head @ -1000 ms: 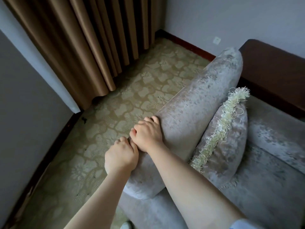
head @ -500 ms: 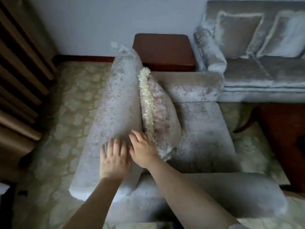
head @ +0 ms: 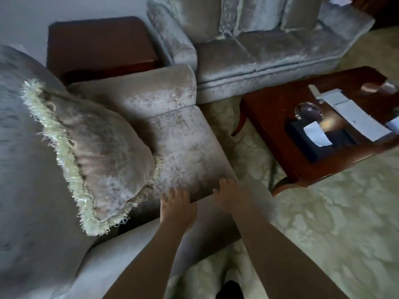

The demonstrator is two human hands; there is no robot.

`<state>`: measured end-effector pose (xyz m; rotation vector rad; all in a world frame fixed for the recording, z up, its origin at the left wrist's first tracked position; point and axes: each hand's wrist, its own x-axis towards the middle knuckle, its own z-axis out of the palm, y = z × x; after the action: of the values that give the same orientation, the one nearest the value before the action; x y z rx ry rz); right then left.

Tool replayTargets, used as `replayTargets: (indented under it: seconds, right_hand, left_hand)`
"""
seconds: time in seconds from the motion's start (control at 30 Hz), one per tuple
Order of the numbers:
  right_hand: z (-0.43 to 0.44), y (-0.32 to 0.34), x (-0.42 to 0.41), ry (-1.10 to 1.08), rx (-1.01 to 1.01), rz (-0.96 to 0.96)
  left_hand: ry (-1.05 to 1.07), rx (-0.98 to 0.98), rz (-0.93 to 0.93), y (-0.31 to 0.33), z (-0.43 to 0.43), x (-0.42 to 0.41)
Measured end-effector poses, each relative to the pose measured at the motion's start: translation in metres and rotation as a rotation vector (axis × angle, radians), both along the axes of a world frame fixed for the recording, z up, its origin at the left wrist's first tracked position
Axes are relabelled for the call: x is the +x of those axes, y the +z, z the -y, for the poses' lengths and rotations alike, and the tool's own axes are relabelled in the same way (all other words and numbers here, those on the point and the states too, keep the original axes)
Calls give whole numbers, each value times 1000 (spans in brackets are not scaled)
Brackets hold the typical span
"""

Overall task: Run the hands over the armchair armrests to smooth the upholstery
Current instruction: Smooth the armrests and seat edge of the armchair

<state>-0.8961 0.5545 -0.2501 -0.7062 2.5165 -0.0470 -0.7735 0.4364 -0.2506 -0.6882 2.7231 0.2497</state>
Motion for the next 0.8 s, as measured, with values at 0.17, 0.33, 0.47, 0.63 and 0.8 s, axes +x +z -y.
replayTargets:
  seconds: [0.17, 0.33, 0.47, 0.63, 0.8]
  right_hand:
    - [-45, -49, -79, 91, 23, -47]
    - [-72, -121, -117, 95, 152, 60]
    - [-70, -145, -128, 143, 179, 34]
    - [-61, -150, -135, 71, 187, -14]
    - [-71, -151, -127, 17, 174, -13]
  left_hand:
    - [122, 120, 77, -71, -67, -92]
    - [216, 179, 166, -144, -114, -133]
    - [165, 115, 137, -161, -100, -148]
    - [224, 117, 160, -163, -91, -156]
    - [255, 175, 160, -160, -95, -146]
